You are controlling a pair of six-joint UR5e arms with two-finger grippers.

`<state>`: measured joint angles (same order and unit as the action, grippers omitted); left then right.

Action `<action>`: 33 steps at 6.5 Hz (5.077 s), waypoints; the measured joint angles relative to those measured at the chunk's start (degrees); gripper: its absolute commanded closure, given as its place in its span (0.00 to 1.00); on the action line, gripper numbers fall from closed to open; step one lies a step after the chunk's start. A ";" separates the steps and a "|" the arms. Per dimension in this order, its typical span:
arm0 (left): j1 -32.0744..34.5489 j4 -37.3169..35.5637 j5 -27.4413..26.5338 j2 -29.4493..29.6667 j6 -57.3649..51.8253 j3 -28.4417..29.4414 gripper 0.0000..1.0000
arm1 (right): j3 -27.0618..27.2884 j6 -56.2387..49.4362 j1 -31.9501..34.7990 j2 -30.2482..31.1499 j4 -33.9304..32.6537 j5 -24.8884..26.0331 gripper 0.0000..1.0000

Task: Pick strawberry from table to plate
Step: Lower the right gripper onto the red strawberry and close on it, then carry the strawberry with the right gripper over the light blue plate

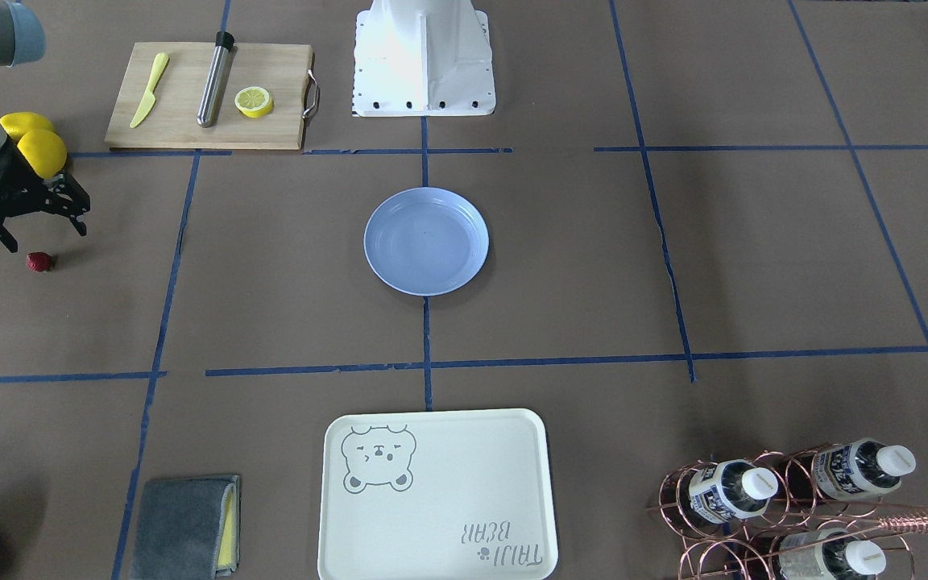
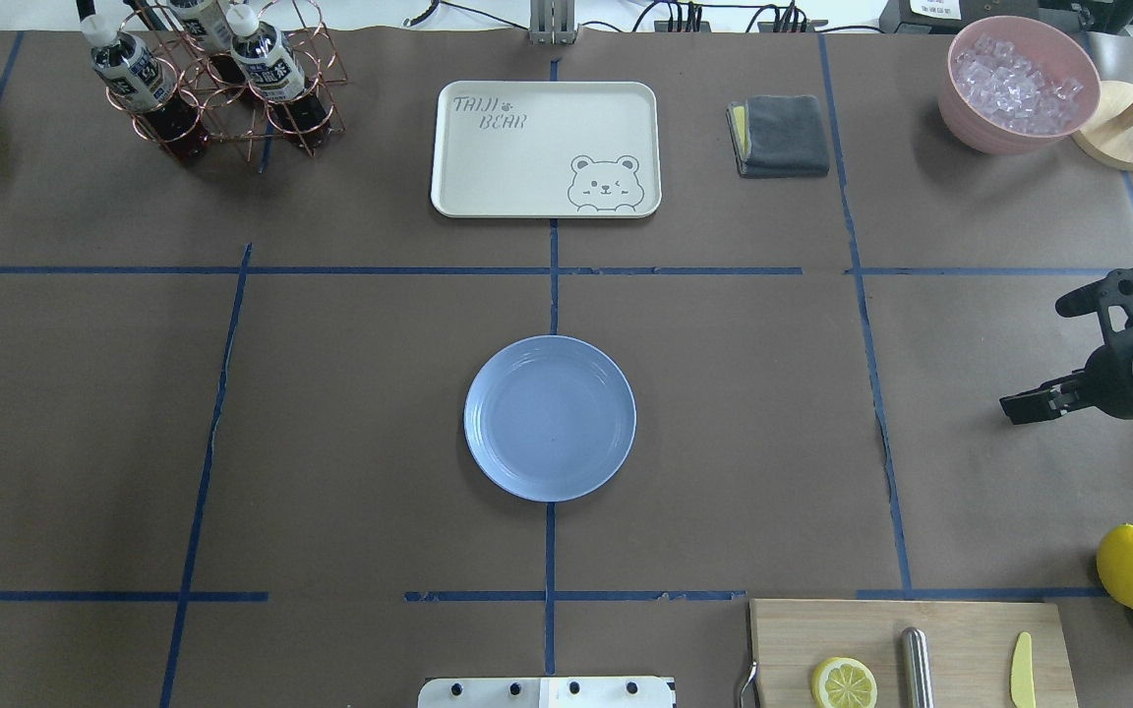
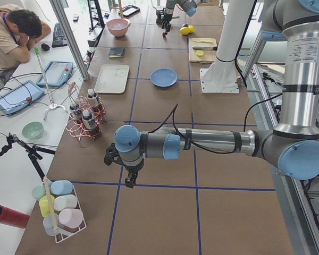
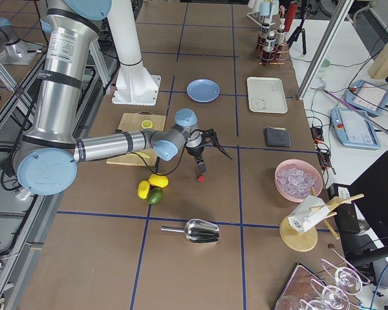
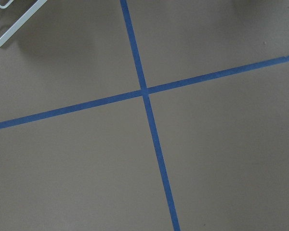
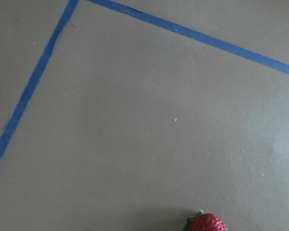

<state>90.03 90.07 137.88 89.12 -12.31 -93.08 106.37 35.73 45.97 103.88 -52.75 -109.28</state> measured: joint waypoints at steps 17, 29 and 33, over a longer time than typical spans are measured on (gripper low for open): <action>-0.03 0.02 0.06 0.34 -0.12 -1.18 0.00 | 7.14 12.81 -2.77 -20.20 -21.05 -1.06 1.00; 0.04 0.01 0.02 -0.51 -0.44 -1.84 0.00 | -17.51 38.57 -25.92 -61.20 -42.26 20.39 0.50; -0.03 0.08 0.04 -0.38 -0.44 -1.84 0.00 | -17.65 38.63 -26.09 -61.36 -42.17 20.58 0.02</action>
<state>90.00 90.15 137.92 88.74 -12.74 -94.92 88.72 74.36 19.87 42.52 -94.92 -88.70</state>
